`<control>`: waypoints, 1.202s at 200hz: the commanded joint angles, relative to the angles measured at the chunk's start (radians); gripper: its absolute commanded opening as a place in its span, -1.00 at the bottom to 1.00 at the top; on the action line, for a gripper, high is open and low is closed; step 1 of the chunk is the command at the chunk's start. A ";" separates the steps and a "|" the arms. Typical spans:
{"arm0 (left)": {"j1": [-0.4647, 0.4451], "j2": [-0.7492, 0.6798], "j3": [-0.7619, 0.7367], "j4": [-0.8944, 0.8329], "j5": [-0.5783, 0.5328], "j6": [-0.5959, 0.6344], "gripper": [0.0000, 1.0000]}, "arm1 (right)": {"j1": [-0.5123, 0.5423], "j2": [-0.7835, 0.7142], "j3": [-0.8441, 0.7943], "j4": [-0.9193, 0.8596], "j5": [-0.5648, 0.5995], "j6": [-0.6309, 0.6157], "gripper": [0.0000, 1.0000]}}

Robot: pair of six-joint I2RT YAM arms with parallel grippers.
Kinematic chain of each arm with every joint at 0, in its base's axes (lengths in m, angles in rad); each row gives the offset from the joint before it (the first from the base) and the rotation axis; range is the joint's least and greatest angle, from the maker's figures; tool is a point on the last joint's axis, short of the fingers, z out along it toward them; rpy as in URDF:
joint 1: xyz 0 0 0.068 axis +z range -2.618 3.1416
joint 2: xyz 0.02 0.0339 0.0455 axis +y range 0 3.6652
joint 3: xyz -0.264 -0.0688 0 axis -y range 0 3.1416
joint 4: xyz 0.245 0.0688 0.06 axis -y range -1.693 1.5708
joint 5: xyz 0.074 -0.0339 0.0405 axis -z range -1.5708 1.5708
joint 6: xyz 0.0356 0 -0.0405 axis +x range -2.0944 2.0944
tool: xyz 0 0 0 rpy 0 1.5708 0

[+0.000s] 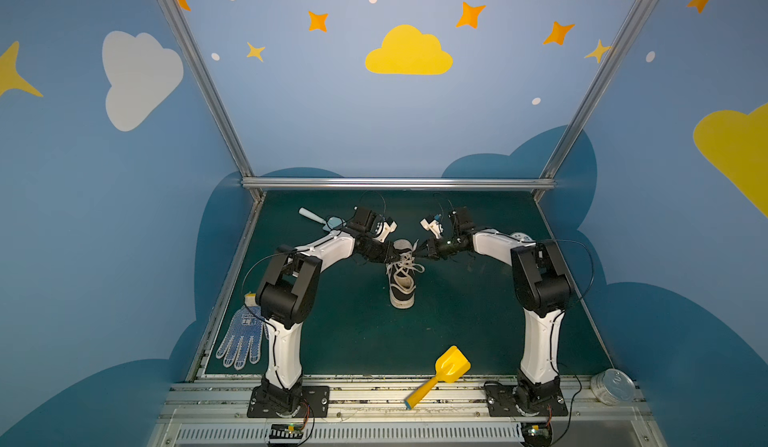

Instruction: Tie the shoes

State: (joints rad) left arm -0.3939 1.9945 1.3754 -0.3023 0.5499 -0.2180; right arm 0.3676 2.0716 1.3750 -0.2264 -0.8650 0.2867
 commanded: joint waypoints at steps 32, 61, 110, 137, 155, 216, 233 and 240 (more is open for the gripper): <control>0.011 -0.058 -0.034 0.018 -0.001 -0.015 -0.58 | -0.013 -0.090 -0.059 -0.009 0.136 0.021 -1.00; 0.013 -0.065 -0.039 0.021 -0.002 -0.019 -0.48 | -0.018 -0.114 -0.077 -0.033 0.217 0.029 -1.00; 0.020 -0.071 -0.035 0.017 -0.005 -0.016 -0.36 | -0.019 -0.145 -0.084 -0.057 0.312 0.034 -1.00; 0.023 -0.072 -0.033 0.012 -0.006 -0.015 -0.34 | -0.019 -0.145 -0.074 -0.088 0.358 0.033 -1.00; 0.027 -0.072 -0.035 0.012 -0.008 -0.018 -0.34 | -0.019 -0.152 -0.078 -0.095 0.377 0.032 -1.00; 0.031 -0.082 -0.026 0.005 -0.004 -0.009 -0.20 | -0.021 -0.156 -0.066 -0.132 0.423 0.026 -1.00; 0.020 -0.090 -0.011 -0.010 -0.001 0.016 -0.12 | -0.020 -0.148 -0.064 -0.124 0.385 0.023 -1.00; 0.011 -0.095 -0.002 -0.019 -0.004 0.032 -0.09 | -0.021 -0.144 -0.058 -0.120 0.355 0.019 -1.00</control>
State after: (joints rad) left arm -0.3679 1.9499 1.3457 -0.2928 0.5426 -0.2306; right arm 0.3546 1.9476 1.2938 -0.3256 -0.4751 0.3172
